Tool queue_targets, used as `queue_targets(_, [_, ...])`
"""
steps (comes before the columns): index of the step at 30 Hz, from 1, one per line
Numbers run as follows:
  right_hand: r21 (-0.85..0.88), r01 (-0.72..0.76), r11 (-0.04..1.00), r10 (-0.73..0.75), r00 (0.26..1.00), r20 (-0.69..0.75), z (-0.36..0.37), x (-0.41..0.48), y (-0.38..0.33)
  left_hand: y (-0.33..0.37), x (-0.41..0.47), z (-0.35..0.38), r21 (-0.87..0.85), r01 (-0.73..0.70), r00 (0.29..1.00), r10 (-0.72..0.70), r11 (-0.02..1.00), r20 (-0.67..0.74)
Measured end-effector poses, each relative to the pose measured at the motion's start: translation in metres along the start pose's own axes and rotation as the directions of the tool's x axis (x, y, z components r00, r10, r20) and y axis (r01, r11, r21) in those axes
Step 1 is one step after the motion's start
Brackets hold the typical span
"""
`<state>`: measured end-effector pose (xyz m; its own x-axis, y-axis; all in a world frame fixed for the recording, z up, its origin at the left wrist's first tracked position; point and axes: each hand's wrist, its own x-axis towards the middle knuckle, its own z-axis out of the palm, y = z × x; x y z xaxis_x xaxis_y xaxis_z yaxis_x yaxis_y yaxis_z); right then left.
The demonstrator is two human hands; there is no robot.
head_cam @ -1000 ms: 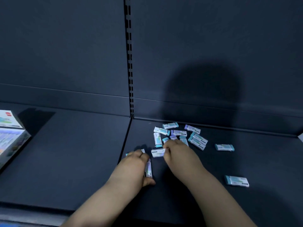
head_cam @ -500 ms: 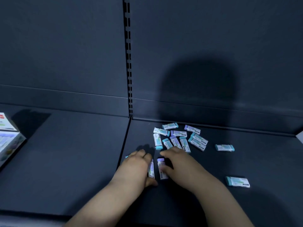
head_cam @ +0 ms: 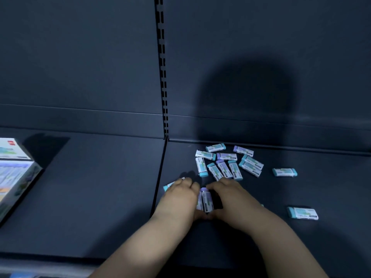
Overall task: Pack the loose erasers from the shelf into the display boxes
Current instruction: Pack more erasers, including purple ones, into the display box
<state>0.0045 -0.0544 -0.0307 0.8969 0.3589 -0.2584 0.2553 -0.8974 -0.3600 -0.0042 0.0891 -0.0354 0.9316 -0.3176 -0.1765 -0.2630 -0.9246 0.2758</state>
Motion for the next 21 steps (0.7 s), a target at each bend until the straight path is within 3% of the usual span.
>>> queue_targets(16, [-0.046, -0.130, 0.990, 0.129, 0.991, -0.026, 0.005, -0.001, -0.015, -0.026, -0.002, 0.002, -0.071, -0.218, 0.976, 0.217, 0.973, -0.024])
queue_targets(21, [-0.043, -0.076, 0.996, 0.071, 0.991, -0.117, 0.001, -0.012, -0.017, -0.025, -0.016, -0.003, -0.136, -0.217, 0.964, 0.191, 0.967, -0.185])
